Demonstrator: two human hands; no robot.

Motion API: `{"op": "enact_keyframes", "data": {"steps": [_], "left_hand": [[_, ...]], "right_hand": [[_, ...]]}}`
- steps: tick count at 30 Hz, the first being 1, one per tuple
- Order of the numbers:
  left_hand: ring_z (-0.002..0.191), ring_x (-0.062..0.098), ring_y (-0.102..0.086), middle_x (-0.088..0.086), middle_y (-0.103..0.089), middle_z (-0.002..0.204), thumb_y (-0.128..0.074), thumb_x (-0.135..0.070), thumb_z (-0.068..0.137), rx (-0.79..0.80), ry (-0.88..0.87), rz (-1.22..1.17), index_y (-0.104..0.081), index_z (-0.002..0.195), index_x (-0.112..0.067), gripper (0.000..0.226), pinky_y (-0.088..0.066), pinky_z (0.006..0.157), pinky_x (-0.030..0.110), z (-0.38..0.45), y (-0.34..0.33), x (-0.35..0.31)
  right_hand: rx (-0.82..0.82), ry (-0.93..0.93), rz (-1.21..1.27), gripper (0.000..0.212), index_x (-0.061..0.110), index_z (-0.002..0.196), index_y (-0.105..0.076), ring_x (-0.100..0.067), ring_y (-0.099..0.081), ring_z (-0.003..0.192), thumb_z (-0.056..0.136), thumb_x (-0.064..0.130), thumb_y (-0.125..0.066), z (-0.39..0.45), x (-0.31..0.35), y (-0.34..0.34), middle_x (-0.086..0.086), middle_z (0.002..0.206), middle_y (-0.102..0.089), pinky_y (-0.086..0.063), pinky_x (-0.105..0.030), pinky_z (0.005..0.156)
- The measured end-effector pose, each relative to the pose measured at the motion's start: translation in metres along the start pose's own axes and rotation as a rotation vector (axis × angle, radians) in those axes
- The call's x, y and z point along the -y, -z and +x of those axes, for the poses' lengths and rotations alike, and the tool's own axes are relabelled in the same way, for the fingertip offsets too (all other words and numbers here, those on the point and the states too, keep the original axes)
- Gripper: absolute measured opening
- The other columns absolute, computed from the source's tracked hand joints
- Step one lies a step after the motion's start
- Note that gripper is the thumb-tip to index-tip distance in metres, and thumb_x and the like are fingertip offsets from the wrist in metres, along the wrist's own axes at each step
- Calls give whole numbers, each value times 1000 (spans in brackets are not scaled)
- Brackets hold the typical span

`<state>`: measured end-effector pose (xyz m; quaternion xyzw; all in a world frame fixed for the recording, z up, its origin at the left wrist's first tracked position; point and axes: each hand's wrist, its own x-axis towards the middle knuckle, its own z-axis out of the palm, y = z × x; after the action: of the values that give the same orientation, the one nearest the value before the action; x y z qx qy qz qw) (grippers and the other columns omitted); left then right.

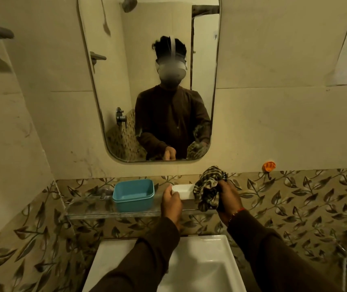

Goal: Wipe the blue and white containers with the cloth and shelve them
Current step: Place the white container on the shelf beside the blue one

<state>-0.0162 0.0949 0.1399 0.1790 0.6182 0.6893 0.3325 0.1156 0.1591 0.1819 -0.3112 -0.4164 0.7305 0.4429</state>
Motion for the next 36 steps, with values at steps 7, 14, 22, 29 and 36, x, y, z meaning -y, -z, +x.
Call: {"op": "enact_keyframes", "data": {"steps": [7,14,22,29,36], "left_hand": [[112,23,-54,14,-49,147,-45,-19,104,98,95,89,-34,154,-11,51,-40,92,27,5,9,-13],[102,4,-56,-2,-54,131,-42,-26,107,42,-135,137,-55,133,-30,29,-49,82,22,-29,25,-18],[124,24,-64,-5,-64,138,-52,-83,78,305,156,-257,-57,135,-49,67,-58,93,49,-118,17,46],[99,33,-77,16,-78,113,-57,-51,95,134,451,-457,-72,121,-16,46,-65,72,42,-113,26,91],[108,34,-71,13,-74,116,-58,-46,98,39,213,15,-67,113,-23,29,-54,101,58,-103,39,113]], "right_hand": [[-38,-44,-185,28,16,118,-59,-30,-66,94,94,13,-44,19,-6,-8,-15,106,-69,-56,-48,82],[-78,65,63,32,16,125,-56,-28,-64,102,95,16,-47,7,3,21,-14,114,-66,-56,-42,76],[109,44,-225,34,29,100,-69,-22,-72,85,70,45,-70,-80,-37,46,-7,98,-74,-59,-36,64],[207,362,-1381,49,42,124,-46,-15,-29,122,79,61,-52,-107,-91,60,19,127,-33,-34,-41,103],[381,162,-953,60,50,137,-36,-10,-59,96,85,41,-66,-106,-108,68,19,121,-45,-53,-17,63]]}}
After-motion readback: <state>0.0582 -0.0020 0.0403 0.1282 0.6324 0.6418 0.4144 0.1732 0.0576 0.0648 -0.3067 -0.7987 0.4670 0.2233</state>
